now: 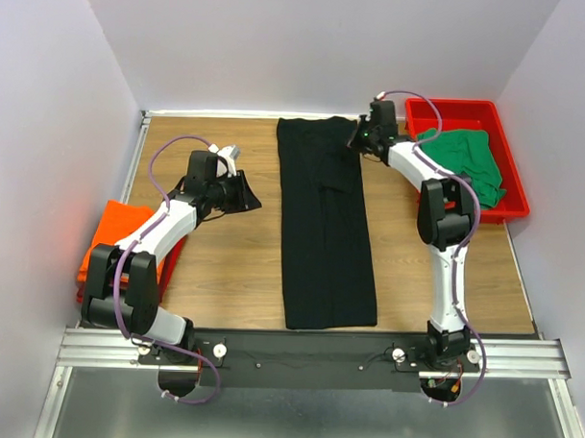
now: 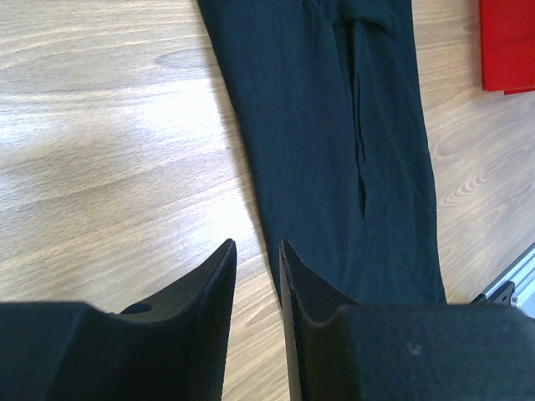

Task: Fold and stack the t-shirts
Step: Fold the tshirt

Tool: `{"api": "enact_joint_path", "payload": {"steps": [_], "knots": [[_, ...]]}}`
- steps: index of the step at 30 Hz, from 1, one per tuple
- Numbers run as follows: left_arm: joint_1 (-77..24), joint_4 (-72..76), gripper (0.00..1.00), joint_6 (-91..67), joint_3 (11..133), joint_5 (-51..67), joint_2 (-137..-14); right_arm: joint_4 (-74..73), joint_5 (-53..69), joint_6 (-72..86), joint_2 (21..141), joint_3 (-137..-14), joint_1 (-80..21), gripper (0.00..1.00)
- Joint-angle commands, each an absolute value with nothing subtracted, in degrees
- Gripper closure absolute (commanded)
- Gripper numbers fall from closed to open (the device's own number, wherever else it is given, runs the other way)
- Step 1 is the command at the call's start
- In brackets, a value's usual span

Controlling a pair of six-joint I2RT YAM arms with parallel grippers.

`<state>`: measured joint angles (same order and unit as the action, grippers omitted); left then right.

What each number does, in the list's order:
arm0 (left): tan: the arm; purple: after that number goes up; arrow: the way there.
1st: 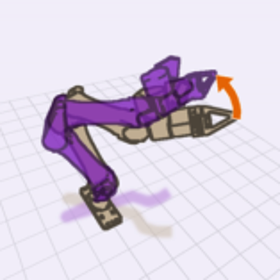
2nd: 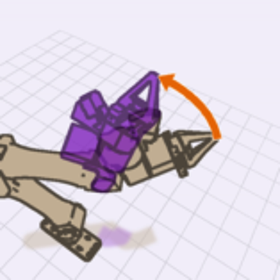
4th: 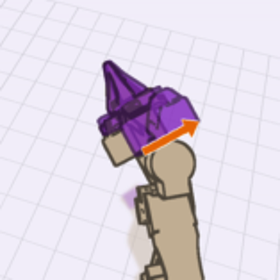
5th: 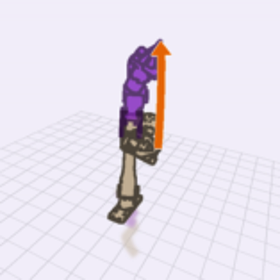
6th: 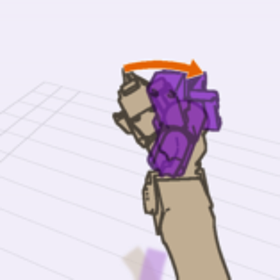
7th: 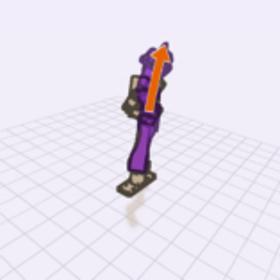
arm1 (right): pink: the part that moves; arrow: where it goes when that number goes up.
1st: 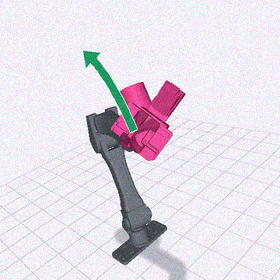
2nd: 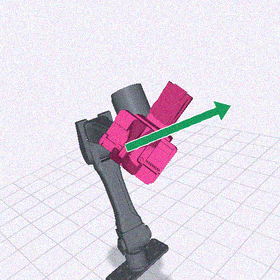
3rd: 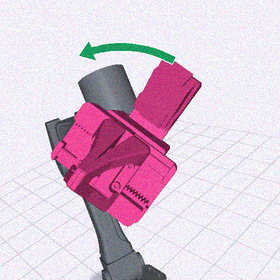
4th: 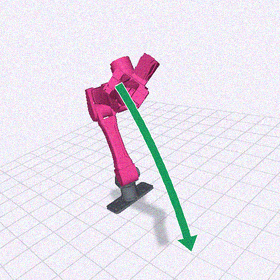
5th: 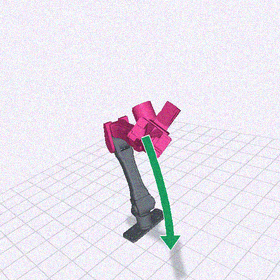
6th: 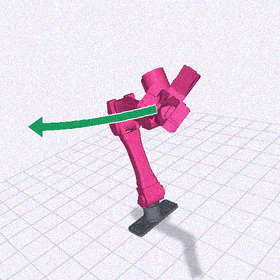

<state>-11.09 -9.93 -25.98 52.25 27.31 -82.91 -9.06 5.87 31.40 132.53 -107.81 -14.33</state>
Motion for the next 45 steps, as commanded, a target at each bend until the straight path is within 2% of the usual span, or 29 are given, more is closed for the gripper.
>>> {"api": "enact_joint_path", "payload": {"steps": [1, 11, 15, 18, 19, 21, 23, 30, 37, 40, 45], "knots": [[-10.7, -9.0, 0.65, -25.6, 51.5, 28.6, -81.0, -8.9, 5.9, 30.5, 133.2, -107.8, -19.0, 0.96], [-10.7, -9.1, 0.65, -25.4, 51.2, 28.7, -80.9, -8.4, 2.6, 31.1, 135.3, -107.6, -25.4, 0.96], [-10.7, -9.0, 0.65, -25.5, 51.2, 28.8, -80.9, -8.3, 3.1, 30.7, 135.4, -106.9, -26.3, 0.92], [-10.7, -8.9, 0.65, -25.5, 51.2, 28.8, -80.9, -8.2, 2.5, 29.9, 134.7, -105.6, -26.9, 0.75], [-10.7, -8.9, 0.65, -25.5, 51.2, 28.9, -80.9, -8.3, 2.4, 29.8, 133.6, -104.9, -26.9, 0.6], [-10.7, -8.8, 0.65, -25.8, 51.1, 28.7, -80.9, -8.3, 1.9, 29.3, 131.5, -102.3, -26.8, 0.46], [-10.7, -8.5, 0.65, -26.2, 50.9, 28.2, -80.8, -8.3, 1.3, 28.8, 127.6, -100.7, -26.8, 0.41], [-12.6, -4.3, 0.65, -31.2, 47.8, 26.5, -80.2, -8.3, -6.8, 28.7, 116.7, -89.9, -25.7, 0.43], [-15.4, -0.5, 0.65, -34.4, 44.5, 26.1, -80.9, -8.0, -5.5, 29.9, 117.8, -83.8, -23.4, 0.7], [-17.6, -0.4, 0.64, -35.4, 43.4, 25.4, -81.5, -7.9, -5.4, 30.5, 119.2, -82.2, -23.0, 0.78], [-21.1, 2.9, 0.64, -37.7, 40.6, 23.9, -81.8, -7.9, -6.2, 30.9, 119.4, -79.5, -21.8, 0.82]]}}
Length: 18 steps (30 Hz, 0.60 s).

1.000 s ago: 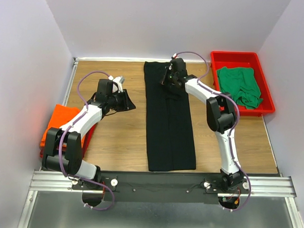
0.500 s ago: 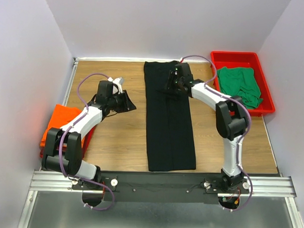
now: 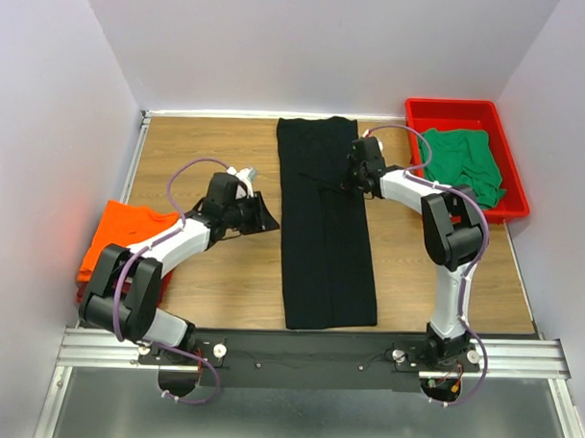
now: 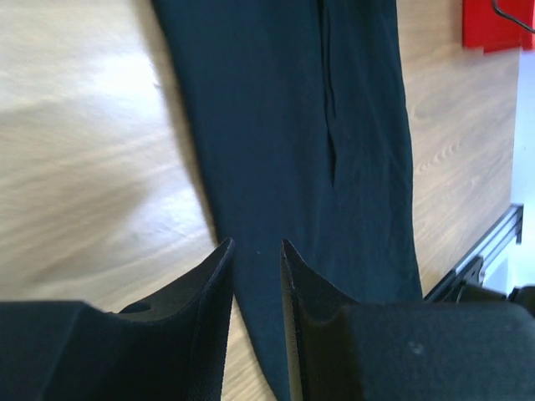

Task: Fold and stack the t-shirts
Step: Fold the tshirt

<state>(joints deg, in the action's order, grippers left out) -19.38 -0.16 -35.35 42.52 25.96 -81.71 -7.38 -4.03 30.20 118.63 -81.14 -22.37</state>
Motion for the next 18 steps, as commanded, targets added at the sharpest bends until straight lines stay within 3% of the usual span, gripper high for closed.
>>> {"api": "enact_joint_path", "payload": {"steps": [1, 6, 12, 18], "knots": [[-22.1, 3.3, 0.64, -38.5, 39.2, 23.4, -81.9, -8.0, -6.2, 30.7, 119.5, -79.4, -21.8, 0.82], [-24.4, 3.8, 0.63, -40.8, 34.9, 22.2, -82.0, -8.1, -6.6, 30.9, 117.3, -78.1, -20.9, 0.77], [-27.5, 1.7, 0.61, -43.6, 31.3, 20.3, -77.9, -8.2, -4.1, 31.1, 107.3, -73.4, -20.9, 0.45], [-32.5, -3.8, 0.59, -44.6, 30.2, 18.5, -71.3, -8.6, 5.7, 33.3, 93.2, -57.6, -20.9, 0.4]]}}
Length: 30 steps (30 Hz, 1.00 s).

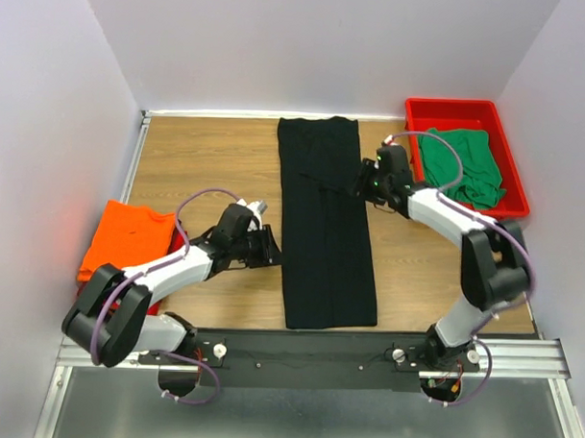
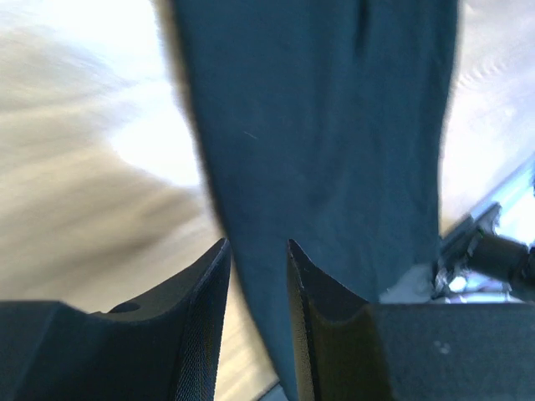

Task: Fold and stack the t-shirts
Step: Fold the tshirt

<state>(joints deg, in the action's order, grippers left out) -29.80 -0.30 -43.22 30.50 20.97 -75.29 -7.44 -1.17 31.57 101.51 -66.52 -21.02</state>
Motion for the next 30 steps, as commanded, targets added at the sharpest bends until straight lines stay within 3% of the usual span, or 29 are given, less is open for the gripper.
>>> {"api": "enact_joint_path", "payload": {"steps": [1, 7, 14, 17, 19, 30], "knots": [[-33.2, -4.6, 0.59, -44.9, 30.3, 17.9, -70.5, -8.8, 7.0, 33.9, 91.1, -55.2, -20.9, 0.41], [-38.8, -5.2, 0.59, -45.6, 30.5, 18.7, -64.1, -15.8, 15.5, 36.6, 74.5, -38.7, -21.5, 0.42], [-50.0, -3.9, 0.59, -46.8, 30.5, 17.8, -66.1, -24.8, 20.5, 41.2, 61.8, -31.4, -26.0, 0.43], [-51.8, -4.1, 0.62, -47.0, 30.4, 17.6, -67.9, -28.1, 21.1, 42.4, 59.3, -30.5, -26.6, 0.43], [-52.4, -4.6, 0.69, -48.0, 29.0, 18.3, -69.2, -30.0, 21.8, 43.3, 57.7, -29.4, -27.7, 0.43], [-53.6, -10.1, 0.8, -51.2, 25.0, 18.8, -76.9, -34.0, 24.3, 47.1, 53.0, -21.9, -29.0, 0.43]]}}
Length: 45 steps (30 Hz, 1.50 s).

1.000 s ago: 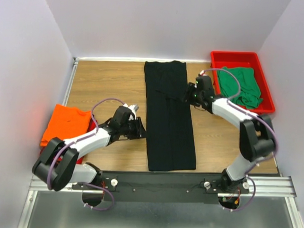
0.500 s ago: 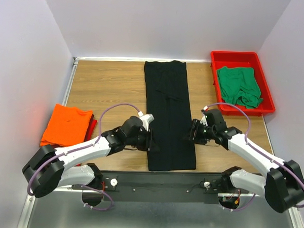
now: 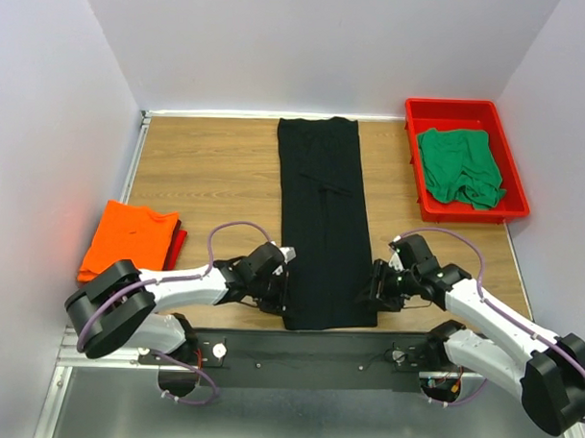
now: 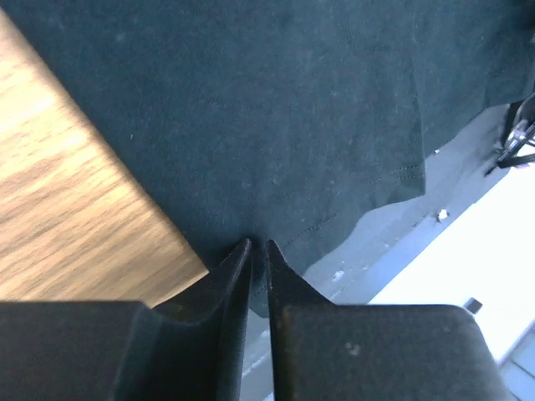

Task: Fold and stack the t-shirts
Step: Fold the tshirt

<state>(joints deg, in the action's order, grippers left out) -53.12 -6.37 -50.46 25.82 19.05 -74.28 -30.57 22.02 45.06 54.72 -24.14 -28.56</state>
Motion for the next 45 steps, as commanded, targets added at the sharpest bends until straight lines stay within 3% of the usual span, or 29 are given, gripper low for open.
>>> {"api": "enact_joint_path", "payload": {"steps": [1, 7, 12, 19, 23, 31, 38, 42, 45], "knots": [[-53.6, -10.5, 0.8, -51.2, 25.0, 18.6, -77.3, -34.2, 24.3, 47.5, 52.7, -21.4, -29.0, 0.43], [-53.6, -15.5, 0.8, -51.7, 25.1, 16.0, -79.5, -35.2, 23.5, 47.3, 53.3, -18.2, -29.0, 0.43], [-53.5, -17.7, 0.8, -52.2, 24.9, 14.9, -80.0, -35.7, 22.1, 46.8, 53.7, -17.5, -29.0, 0.53], [-51.2, -22.5, 0.8, -51.3, 28.1, 12.6, -79.0, -39.1, 17.4, 45.9, 53.2, -20.4, -29.0, 0.54], [-48.2, -26.8, 0.8, -48.4, 30.4, 7.9, -77.1, -40.4, 14.2, 46.1, 51.7, -22.5, -29.0, 0.54], [-45.3, -26.7, 0.81, -43.8, 35.2, 11.3, -79.8, -39.7, 9.0, 43.6, 56.1, -30.9, -29.0, 0.5], [-45.2, -29.2, 0.79, -42.5, 41.4, 17.2, -75.2, -35.3, 8.0, 43.8, 57.9, -31.6, -29.0, 0.47], [-42.6, -29.8, 0.71, -41.0, 48.9, 11.9, -75.3, -31.7, 1.6, 42.8, 63.0, -35.9, -29.0, 0.45], [-38.3, -27.3, 0.7, -39.5, 53.5, 10.7, -81.3, -25.0, -1.7, 42.9, 67.6, -39.9, -28.9, 0.45]]}}
